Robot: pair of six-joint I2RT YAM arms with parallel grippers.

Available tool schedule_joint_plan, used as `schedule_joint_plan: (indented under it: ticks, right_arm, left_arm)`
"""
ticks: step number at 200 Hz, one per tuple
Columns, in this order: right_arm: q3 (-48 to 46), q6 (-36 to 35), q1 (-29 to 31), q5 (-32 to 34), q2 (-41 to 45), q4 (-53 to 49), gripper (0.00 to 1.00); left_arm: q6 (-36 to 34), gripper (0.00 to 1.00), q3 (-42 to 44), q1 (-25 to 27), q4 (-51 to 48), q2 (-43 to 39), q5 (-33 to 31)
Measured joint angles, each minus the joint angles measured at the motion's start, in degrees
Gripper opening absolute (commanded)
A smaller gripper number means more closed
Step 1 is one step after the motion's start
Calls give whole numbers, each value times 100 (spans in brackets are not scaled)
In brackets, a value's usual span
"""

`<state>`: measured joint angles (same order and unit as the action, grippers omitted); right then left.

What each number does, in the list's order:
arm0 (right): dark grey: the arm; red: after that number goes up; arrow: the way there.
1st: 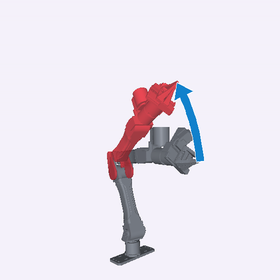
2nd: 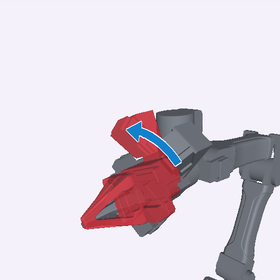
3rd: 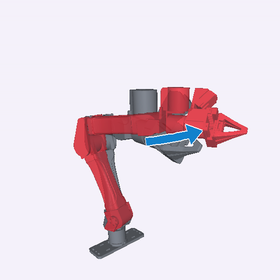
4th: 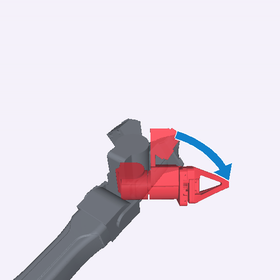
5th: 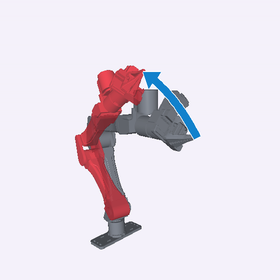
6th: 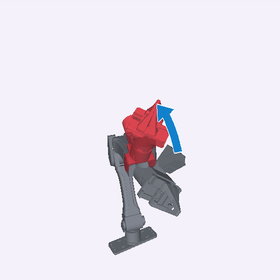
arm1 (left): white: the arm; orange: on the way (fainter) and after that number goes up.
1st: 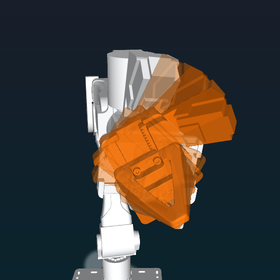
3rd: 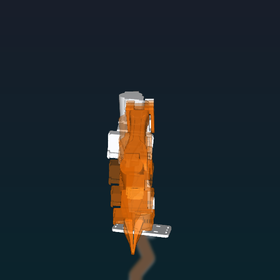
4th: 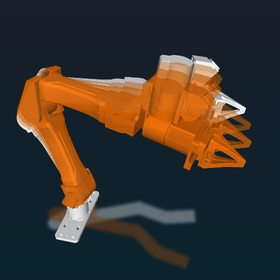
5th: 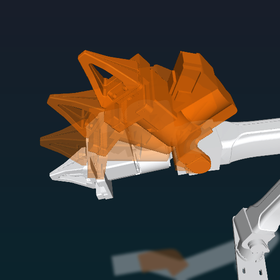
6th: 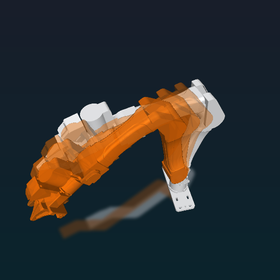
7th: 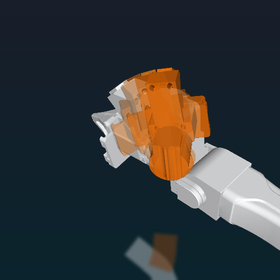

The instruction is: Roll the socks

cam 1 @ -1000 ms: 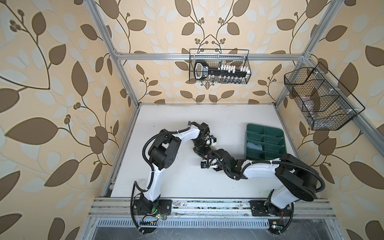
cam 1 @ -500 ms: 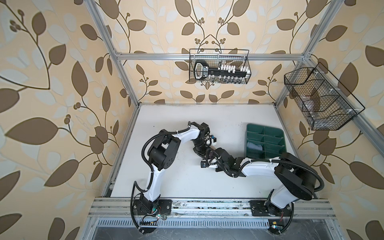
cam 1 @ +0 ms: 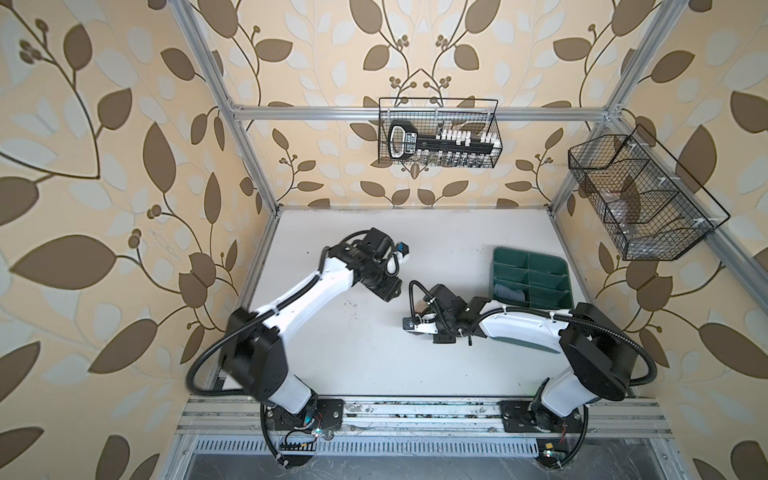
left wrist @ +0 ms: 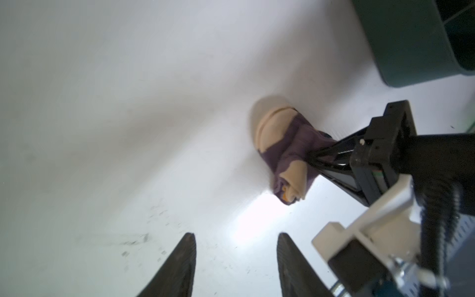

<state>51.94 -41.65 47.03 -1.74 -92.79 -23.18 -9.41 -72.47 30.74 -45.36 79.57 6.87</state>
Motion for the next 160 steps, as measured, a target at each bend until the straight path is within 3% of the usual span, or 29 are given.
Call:
schedule_joint_plan:
  ticks: [15,36,67,88,118,160]
  right_arm:
    - [317,111,-153,-472,-177,-529,0]
    - [857,234,-413,-1078,-614,-1147,0]
    - [1659,313,-761,-1716,-1311,-1974,0]
    - [1996,361,-887,-1930,-1611,-2328,2]
    - [2028,372,-907,-1880,-1648,-2358,8]
    - [2020,323,-931,-1888,-1644,-2334,10]
  left_arm:
    - [-170,56,256,-44,120,-1038,-424]
    - [-879,56,511,68,173,-2269,-413]
    - [-2063,61,916,1045,170,-3163,-498]
    - [-2544,63,1241,1838,280,-2883,-1025]
    - [-3121,65,2079,2911,1128,-1705,-1845]
    - [-3366,64,2660,3268,2293,-234,-2122]
